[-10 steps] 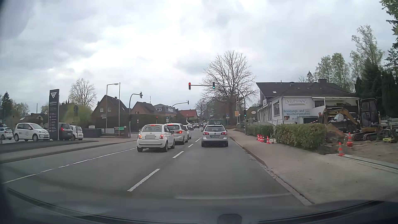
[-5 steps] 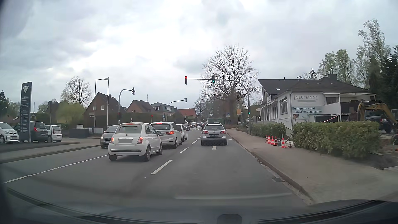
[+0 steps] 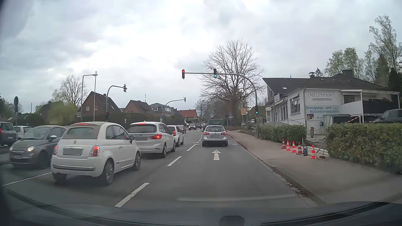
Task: Follow the waypoints while adhering to traffic rules and regulations
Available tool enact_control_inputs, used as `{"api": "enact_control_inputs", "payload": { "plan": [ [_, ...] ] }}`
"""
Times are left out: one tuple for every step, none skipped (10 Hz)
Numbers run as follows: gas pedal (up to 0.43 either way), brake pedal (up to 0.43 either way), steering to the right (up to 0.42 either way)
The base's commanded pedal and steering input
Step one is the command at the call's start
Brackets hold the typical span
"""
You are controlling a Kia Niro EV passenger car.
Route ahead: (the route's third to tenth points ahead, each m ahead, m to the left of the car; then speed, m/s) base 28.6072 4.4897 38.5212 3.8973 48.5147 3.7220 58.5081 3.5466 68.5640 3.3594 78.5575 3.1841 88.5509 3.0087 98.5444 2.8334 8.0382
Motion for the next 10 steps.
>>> {"api": "enact_control_inputs", "payload": {
  "plan": [
    [0.15, 0.0, 0.006],
    [0.15, 0.0, 0.006],
    [0.15, 0.0, 0.006],
    [0.157, 0.0, 0.006],
    [0.157, 0.0, 0.006],
    [0.157, 0.0, 0.006],
    [0.157, 0.0, 0.006],
    [0.157, 0.0, 0.006],
    [0.169, 0.0, 0.005],
    [0.177, 0.0, 0.004]
  ]
}}
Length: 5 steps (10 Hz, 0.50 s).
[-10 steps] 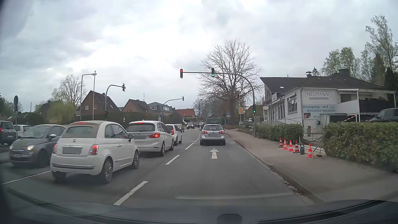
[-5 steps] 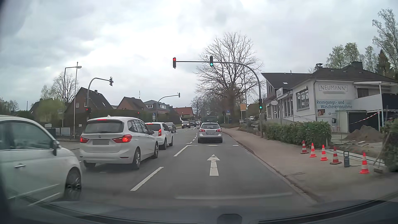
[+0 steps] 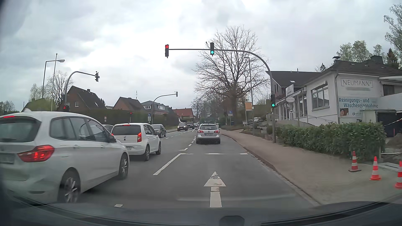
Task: Follow the waypoints while adhering to traffic rules and regulations
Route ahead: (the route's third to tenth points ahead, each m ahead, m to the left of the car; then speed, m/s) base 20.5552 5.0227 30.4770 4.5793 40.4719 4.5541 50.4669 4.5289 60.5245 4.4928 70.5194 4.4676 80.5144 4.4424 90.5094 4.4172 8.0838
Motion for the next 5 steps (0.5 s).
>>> {"api": "enact_control_inputs", "payload": {
  "plan": [
    [0.189, 0.0, 0.004],
    [0.197, 0.0, 0.003],
    [0.209, 0.0, 0.001],
    [0.22, 0.0, 0.001],
    [0.22, 0.0, 0.001]
  ]
}}
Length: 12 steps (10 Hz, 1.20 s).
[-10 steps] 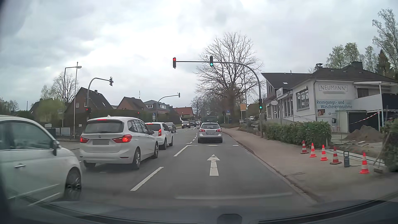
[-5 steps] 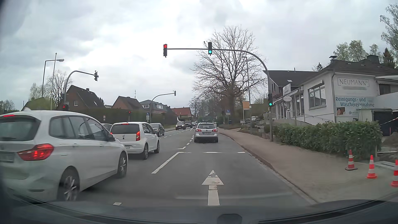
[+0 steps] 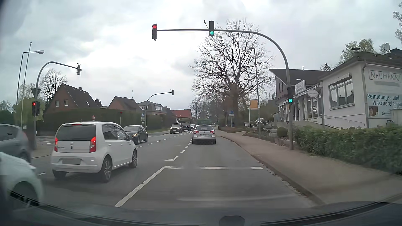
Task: Follow the waypoints while adhering to traffic rules and regulations
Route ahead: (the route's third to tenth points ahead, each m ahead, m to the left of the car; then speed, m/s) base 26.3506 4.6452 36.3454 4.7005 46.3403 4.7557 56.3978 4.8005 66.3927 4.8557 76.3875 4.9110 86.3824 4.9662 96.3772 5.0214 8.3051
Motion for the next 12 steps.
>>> {"api": "enact_control_inputs", "payload": {
  "plan": [
    [0.22, 0.0, 0.0],
    [0.22, 0.0, -0.001],
    [0.22, 0.0, -0.008],
    [0.22, 0.0, -0.014],
    [0.22, 0.0, -0.014],
    [0.22, 0.0, -0.014],
    [0.22, 0.0, -0.013],
    [0.22, 0.0, -0.013],
    [0.22, 0.0, -0.014],
    [0.22, 0.0, -0.014],
    [0.22, 0.0, -0.014],
    [0.22, 0.0, -0.014]
  ]
}}
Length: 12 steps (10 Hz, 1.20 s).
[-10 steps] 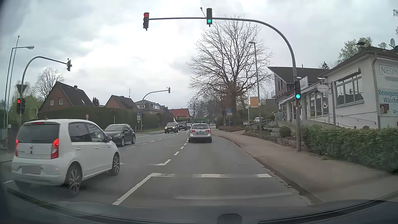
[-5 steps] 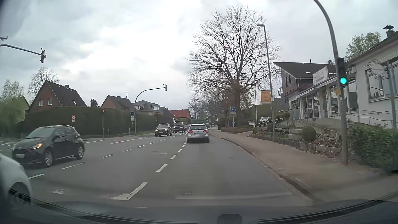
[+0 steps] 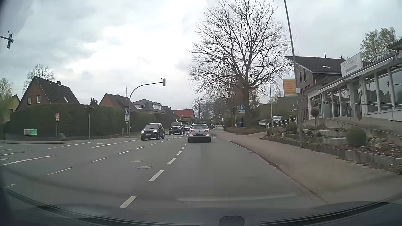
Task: Follow the waypoints while adhering to traffic rules and regulations
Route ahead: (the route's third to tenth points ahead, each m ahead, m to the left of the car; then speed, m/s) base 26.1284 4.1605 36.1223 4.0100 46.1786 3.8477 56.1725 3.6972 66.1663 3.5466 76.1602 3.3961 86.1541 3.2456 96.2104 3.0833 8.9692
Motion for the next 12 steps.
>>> {"api": "enact_control_inputs", "payload": {
  "plan": [
    [0.22, 0.0, -0.014],
    [0.22, 0.006, -0.014],
    [0.228, 0.0, -0.014],
    [0.228, 0.0, -0.015],
    [0.228, 0.0, -0.015],
    [0.228, 0.006, -0.016],
    [0.228, 0.0, -0.016],
    [0.228, 0.0, -0.016],
    [0.228, 0.0, -0.016],
    [0.228, 0.0, -0.016],
    [0.22, 0.0, -0.016],
    [0.209, 0.0, -0.016]
  ]
}}
